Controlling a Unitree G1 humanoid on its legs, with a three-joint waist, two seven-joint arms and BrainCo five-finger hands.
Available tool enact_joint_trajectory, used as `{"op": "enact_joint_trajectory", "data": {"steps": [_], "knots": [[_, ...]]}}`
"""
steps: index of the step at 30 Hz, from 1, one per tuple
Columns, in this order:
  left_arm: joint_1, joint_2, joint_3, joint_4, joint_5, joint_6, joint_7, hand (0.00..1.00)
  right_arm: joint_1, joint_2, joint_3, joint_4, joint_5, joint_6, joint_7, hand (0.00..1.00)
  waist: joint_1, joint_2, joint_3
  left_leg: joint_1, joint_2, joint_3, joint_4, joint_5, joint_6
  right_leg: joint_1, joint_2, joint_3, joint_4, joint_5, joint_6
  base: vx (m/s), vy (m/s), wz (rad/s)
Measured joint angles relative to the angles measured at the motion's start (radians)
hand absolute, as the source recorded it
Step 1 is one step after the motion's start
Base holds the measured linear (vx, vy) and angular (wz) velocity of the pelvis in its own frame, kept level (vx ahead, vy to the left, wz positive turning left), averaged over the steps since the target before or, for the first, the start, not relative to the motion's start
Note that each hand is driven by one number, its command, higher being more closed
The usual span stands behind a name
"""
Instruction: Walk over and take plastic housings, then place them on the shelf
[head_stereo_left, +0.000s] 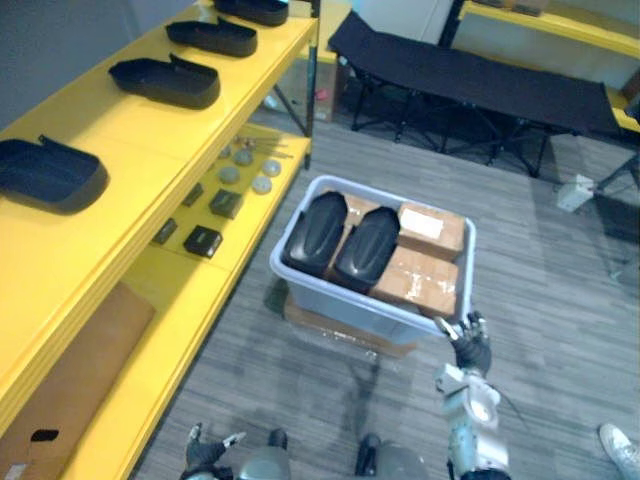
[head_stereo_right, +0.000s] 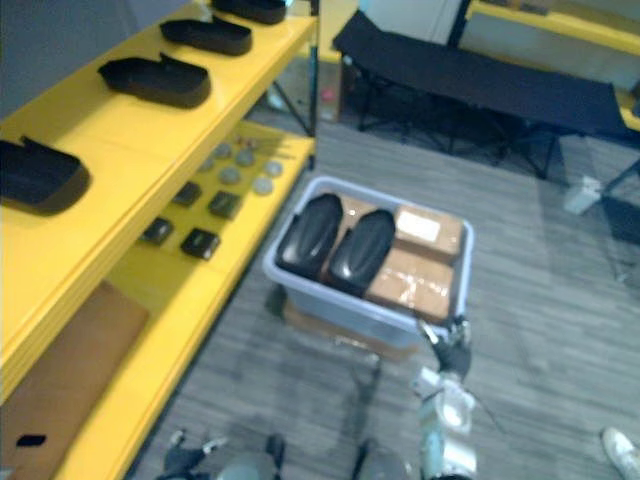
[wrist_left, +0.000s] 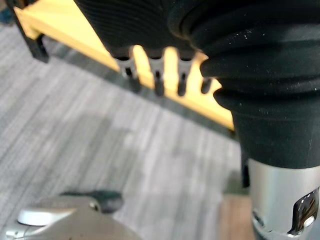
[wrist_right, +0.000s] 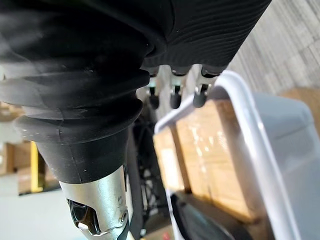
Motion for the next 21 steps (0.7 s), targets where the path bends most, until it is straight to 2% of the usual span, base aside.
{"op": "enact_joint_trajectory", "data": {"steps": [1,2,4,5,6,8,10,11,13,14,15,16,17,19,21], "knots": [[0.001,0.001,0.017,0.013,-0.005,0.001,0.000,0.00,0.007,-0.006,-0.011,0.007,0.000,0.001,-0.002,0.00,-0.001,-0.005,-0.013,0.006,0.013,-0.010,0.025,-0.031,-0.022,0.015,0.008,-0.013,0.004,0.073,-0.026,0.19,-0.240,0.33],[0.024,-0.024,0.032,0.007,-0.011,-0.003,-0.001,0.00,0.006,-0.017,-0.024,0.008,0.000,0.003,-0.004,0.00,-0.002,0.033,-0.032,-0.007,0.053,-0.010,0.056,-0.057,-0.042,0.026,0.046,-0.021,0.007,0.051,-0.039,0.24,-0.273,0.22],[0.037,-0.061,0.054,0.013,-0.016,-0.002,-0.005,0.00,-0.005,-0.034,-0.053,0.009,0.000,0.003,-0.005,0.00,-0.005,0.073,-0.048,-0.051,0.096,-0.033,0.137,-0.094,-0.068,0.034,0.086,-0.063,0.003,0.012,-0.064,0.22,-0.200,0.39],[0.033,-0.064,0.054,0.010,-0.024,-0.003,-0.006,0.00,-0.009,-0.046,-0.070,0.009,-0.001,0.003,-0.009,0.00,-0.011,0.089,-0.040,-0.095,0.105,-0.037,0.228,-0.095,-0.070,0.060,0.086,-0.102,0.008,-0.004,-0.074,0.18,-0.161,0.88],[0.030,-0.067,0.054,0.008,-0.042,-0.003,-0.006,0.00,-0.011,-0.057,-0.085,0.011,-0.001,0.004,-0.016,0.00,-0.016,0.085,-0.022,-0.131,0.108,-0.036,0.318,-0.092,-0.074,0.091,0.085,-0.127,0.002,-0.007,-0.079,0.16,-0.158,0.87],[0.036,-0.070,0.052,0.004,-0.084,-0.003,-0.004,0.00,-0.047,-0.089,-0.116,0.026,0.000,0.004,-0.050,0.00,-0.002,0.091,-0.011,-0.197,0.116,-0.011,0.419,-0.098,-0.076,0.144,0.077,-0.174,-0.032,-0.011,-0.086,0.09,-0.100,0.58],[0.036,-0.069,0.052,0.001,-0.089,-0.004,-0.005,0.00,-0.118,-0.122,-0.146,0.077,0.000,0.002,-0.070,0.00,0.007,0.088,-0.006,-0.224,0.134,0.048,0.357,-0.098,-0.056,0.147,0.055,-0.183,-0.048,-0.008,-0.080,0.06,0.000,0.25],[0.036,-0.071,0.051,0.000,-0.089,-0.005,-0.007,0.00,-0.167,-0.144,-0.170,0.120,0.001,0.002,-0.088,0.00,0.008,0.091,-0.005,-0.232,0.146,0.065,0.269,-0.086,-0.045,0.137,0.043,-0.185,-0.055,0.001,-0.066,0.05,0.080,0.10],[0.035,-0.076,0.038,0.000,-0.089,-0.006,-0.007,0.00,-0.221,-0.174,-0.194,0.169,0.001,0.002,-0.113,0.00,0.008,0.112,0.007,-0.224,0.158,0.060,0.152,-0.033,-0.054,0.124,0.038,-0.185,-0.056,0.012,-0.048,0.07,0.211,0.02],[0.030,-0.085,0.030,0.000,-0.087,-0.010,-0.008,0.00,-0.258,-0.197,-0.210,0.187,0.000,0.003,-0.131,0.00,0.008,0.135,0.026,-0.225,0.157,0.053,0.103,0.064,-0.090,0.106,0.035,-0.177,-0.047,0.012,-0.026,0.08,0.351,-0.09],[0.009,-0.071,0.031,0.000,-0.087,-0.018,-0.007,0.00,-0.310,-0.200,-0.222,0.217,0.000,0.009,-0.145,0.00,0.010,0.123,0.065,-0.231,0.130,0.062,0.099,0.086,-0.097,0.080,-0.003,-0.161,-0.019,0.013,-0.004,0.04,0.315,-0.07],[-0.002,-0.068,0.030,0.000,-0.087,-0.024,-0.007,0.00,-0.329,-0.200,-0.222,0.224,0.000,0.009,-0.153,0.00,0.009,0.106,0.086,-0.238,0.113,0.068,0.100,0.085,-0.088,0.070,-0.017,-0.154,-0.013,0.013,0.004,0.00,0.272,-0.11],[-0.023,-0.051,0.027,-0.002,-0.087,-0.028,-0.005,0.00,-0.376,-0.199,-0.223,0.256,0.004,0.010,-0.169,0.00,0.019,0.079,0.121,-0.251,0.086,0.086,0.107,0.084,-0.072,0.050,-0.042,-0.139,-0.013,0.025,0.022,-0.02,0.191,-0.06],[-0.044,-0.029,0.004,-0.013,-0.087,-0.030,-0.005,0.00,-0.458,-0.204,-0.227,0.306,0.019,0.013,-0.189,0.00,0.035,0.057,0.160,-0.277,0.063,0.106,0.137,0.072,-0.050,0.045,-0.064,-0.119,-0.047,0.053,0.038,0.00,0.212,-0.11],[-0.055,-0.026,0.002,-0.038,-0.089,-0.035,-0.004,0.00,-0.551,-0.225,-0.226,0.374,0.020,0.015,-0.197,0.00,0.043,0.056,0.168,-0.315,0.046,0.111,0.158,0.063,-0.036,0.033,-0.074,-0.114,-0.092,0.088,0.048,0.01,0.191,-0.03]]}}
